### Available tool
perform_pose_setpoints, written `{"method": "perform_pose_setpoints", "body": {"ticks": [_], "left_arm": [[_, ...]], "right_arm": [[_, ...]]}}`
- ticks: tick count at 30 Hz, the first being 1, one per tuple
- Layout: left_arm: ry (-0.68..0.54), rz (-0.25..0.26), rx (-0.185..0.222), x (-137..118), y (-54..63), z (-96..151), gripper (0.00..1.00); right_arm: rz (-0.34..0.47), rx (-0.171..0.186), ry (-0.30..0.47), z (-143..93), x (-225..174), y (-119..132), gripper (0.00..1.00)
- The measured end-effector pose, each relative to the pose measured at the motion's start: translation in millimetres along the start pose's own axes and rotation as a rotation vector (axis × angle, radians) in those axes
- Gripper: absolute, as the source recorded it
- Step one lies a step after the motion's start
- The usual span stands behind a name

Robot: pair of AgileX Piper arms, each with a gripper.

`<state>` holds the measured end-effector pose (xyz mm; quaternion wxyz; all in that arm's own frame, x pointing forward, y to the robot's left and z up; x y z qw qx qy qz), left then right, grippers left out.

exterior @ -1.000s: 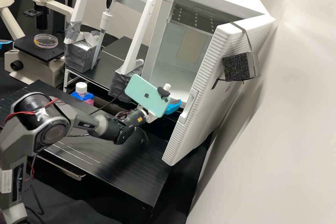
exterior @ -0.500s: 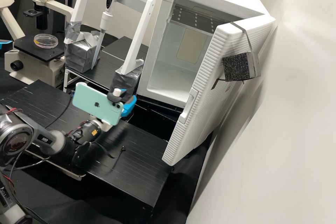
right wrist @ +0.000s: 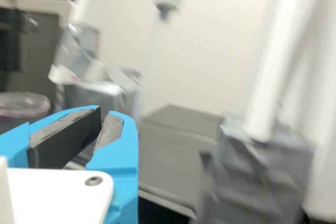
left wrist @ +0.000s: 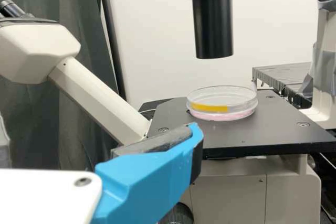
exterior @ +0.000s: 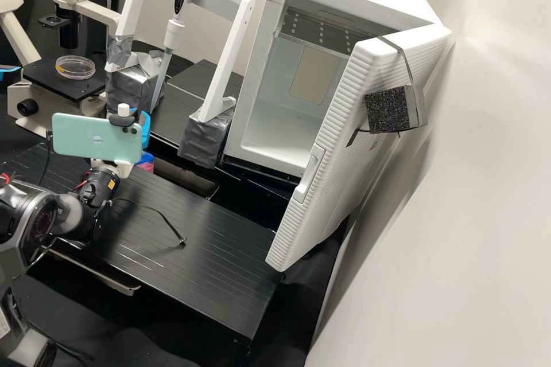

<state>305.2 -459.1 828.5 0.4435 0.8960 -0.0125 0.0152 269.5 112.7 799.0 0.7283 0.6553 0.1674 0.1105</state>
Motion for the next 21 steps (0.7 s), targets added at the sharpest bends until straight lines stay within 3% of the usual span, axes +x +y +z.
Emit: {"method": "perform_pose_setpoints", "body": {"ticks": [9, 13, 16, 21], "left_arm": [[0.0, 0.0, 0.0, 0.0, 0.0, 0.0, 1.0], [0.0, 0.0, 0.0, 0.0, 0.0, 0.0, 1.0], [0.0, 0.0, 0.0, 0.0, 0.0, 0.0, 1.0], [0.0, 0.0, 0.0, 0.0, 0.0, 0.0, 1.0]], "right_arm": [[-0.101, -0.063, 0.187, -43.2, 30.3, -6.2, 0.0], [-0.151, -0.086, 0.223, -48.2, 45.7, -11.5, 0.0], [-0.201, -0.068, 0.226, -46.6, 63.9, -17.8, 0.0], [-0.254, -0.083, 0.232, -42.4, 88.3, -26.9, 0.0]]}}
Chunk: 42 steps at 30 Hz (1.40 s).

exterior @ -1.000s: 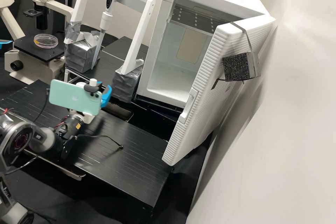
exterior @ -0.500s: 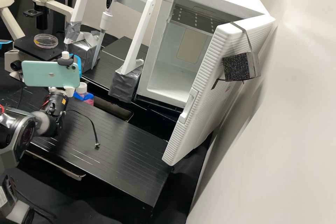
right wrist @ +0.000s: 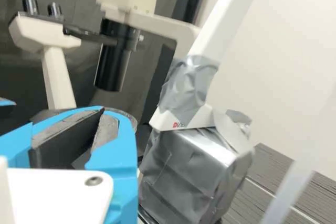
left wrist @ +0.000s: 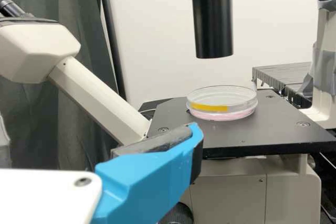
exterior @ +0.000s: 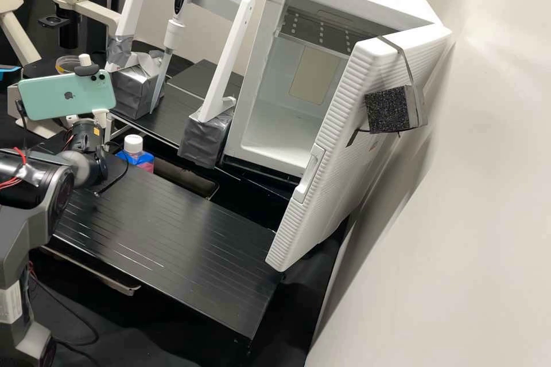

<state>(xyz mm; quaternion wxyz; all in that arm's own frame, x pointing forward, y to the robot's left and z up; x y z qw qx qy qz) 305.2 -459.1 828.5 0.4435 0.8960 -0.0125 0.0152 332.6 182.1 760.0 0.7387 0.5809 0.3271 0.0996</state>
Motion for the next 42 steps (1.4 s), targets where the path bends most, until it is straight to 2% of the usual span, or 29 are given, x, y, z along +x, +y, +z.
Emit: {"method": "perform_pose_setpoints", "body": {"ticks": [5, 9, 22, 29, 30, 42], "left_arm": [[0.0, 0.0, 0.0, 0.0, 0.0, 0.0, 1.0], [0.0, 0.0, 0.0, 0.0, 0.0, 0.0, 1.0], [0.0, 0.0, 0.0, 0.0, 0.0, 0.0, 1.0], [0.0, 0.0, 0.0, 0.0, 0.0, 0.0, 1.0], [0.0, 0.0, 0.0, 0.0, 0.0, 0.0, 1.0], [0.0, 0.0, 0.0, 0.0, 0.0, 0.0, 1.0]], "right_arm": [[-0.057, -0.034, 0.025, 1.6, 22.3, -2.4, 0.0], [-0.109, -0.035, 0.045, -2.6, 46.5, -4.7, 0.0], [-0.233, 0.009, 0.004, 7.5, 97.9, -20.9, 0.0], [-0.256, 0.031, -0.004, 11.6, 109.9, -23.4, 0.0], [-0.26, 0.027, -0.007, 11.8, 110.1, -23.2, 1.0], [-0.263, 0.026, 0.007, 10.0, 109.9, -24.7, 1.0]]}}
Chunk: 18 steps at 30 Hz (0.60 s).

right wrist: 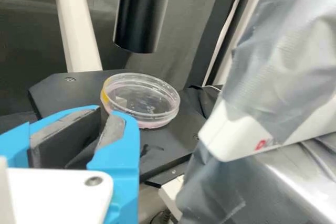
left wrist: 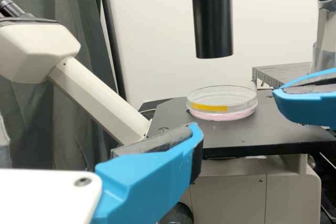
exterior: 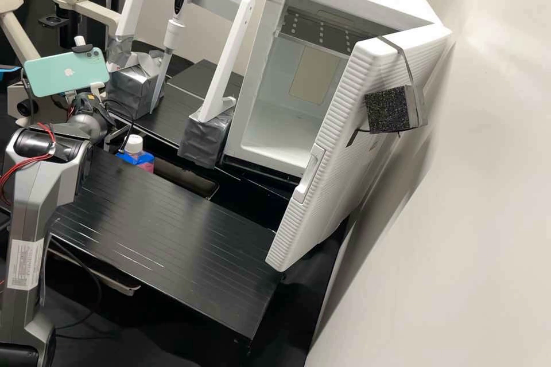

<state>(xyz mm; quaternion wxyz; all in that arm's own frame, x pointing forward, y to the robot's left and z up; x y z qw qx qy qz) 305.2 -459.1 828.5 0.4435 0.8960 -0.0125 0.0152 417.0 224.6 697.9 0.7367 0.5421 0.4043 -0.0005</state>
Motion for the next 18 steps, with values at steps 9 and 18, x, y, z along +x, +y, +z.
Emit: {"method": "perform_pose_setpoints", "body": {"ticks": [9, 18], "left_arm": [[0.0, 0.0, 0.0, 0.0, 0.0, 0.0, 1.0], [0.0, 0.0, 0.0, 0.0, 0.0, 0.0, 1.0]], "right_arm": [[0.059, -0.077, 0.039, -2.1, -15.4, -13.0, 1.0], [0.26, -0.121, 0.199, -12.1, -48.7, -10.2, 1.0]]}}
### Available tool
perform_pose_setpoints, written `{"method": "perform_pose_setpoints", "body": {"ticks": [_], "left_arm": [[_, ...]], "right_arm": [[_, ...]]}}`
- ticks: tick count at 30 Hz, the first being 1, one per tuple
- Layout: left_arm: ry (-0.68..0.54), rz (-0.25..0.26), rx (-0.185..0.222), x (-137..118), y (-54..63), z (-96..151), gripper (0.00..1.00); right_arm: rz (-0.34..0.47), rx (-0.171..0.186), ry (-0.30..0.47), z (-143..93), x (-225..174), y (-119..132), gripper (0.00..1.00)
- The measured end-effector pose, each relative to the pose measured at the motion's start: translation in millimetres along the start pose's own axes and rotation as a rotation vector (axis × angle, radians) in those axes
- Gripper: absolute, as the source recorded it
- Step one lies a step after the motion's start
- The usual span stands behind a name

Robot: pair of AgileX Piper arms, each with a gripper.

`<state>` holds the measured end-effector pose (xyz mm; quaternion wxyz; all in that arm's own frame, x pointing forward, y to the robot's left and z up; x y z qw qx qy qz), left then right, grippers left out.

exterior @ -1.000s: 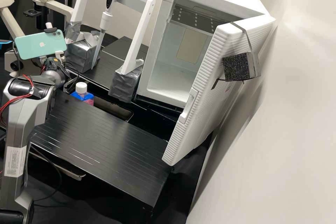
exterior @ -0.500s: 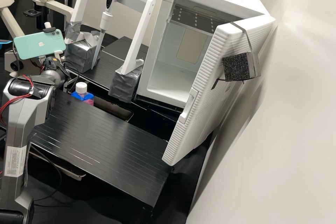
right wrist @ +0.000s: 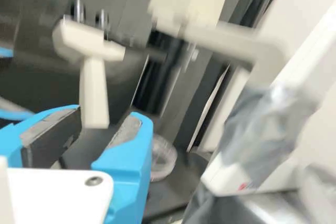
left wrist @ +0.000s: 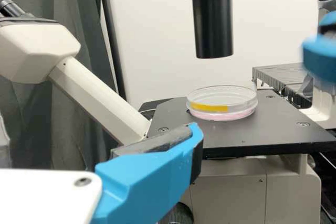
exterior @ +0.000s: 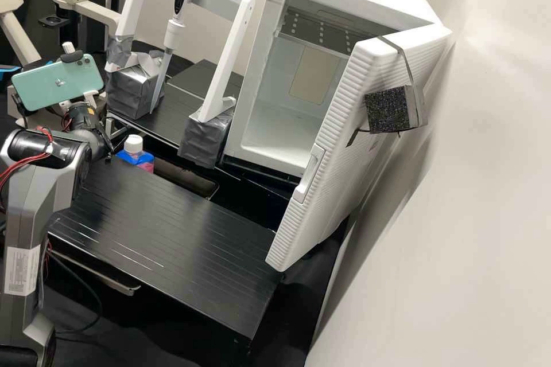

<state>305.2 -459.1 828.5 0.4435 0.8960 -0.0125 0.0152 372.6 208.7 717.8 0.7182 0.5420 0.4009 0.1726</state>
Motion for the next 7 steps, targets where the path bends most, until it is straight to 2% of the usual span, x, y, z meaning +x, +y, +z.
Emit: {"method": "perform_pose_setpoints", "body": {"ticks": [2, 4, 6, 7], "left_arm": [[0.0, 0.0, 0.0, 0.0, 0.0, 0.0, 1.0], [0.0, 0.0, 0.0, 0.0, 0.0, 0.0, 1.0], [0.0, 0.0, 0.0, 0.0, 0.0, 0.0, 1.0], [0.0, 0.0, 0.0, 0.0, 0.0, 0.0, 1.0]], "right_arm": [[0.088, -0.05, 0.029, -3.0, -9.9, 3.3, 1.0], [0.137, -0.071, 0.055, -6.4, -17.8, 6.3, 1.0], [0.17, -0.076, 0.046, -8.9, -27.0, 9.2, 1.0], [0.184, -0.065, 0.026, -9.2, -30.7, 10.4, 1.0]]}}
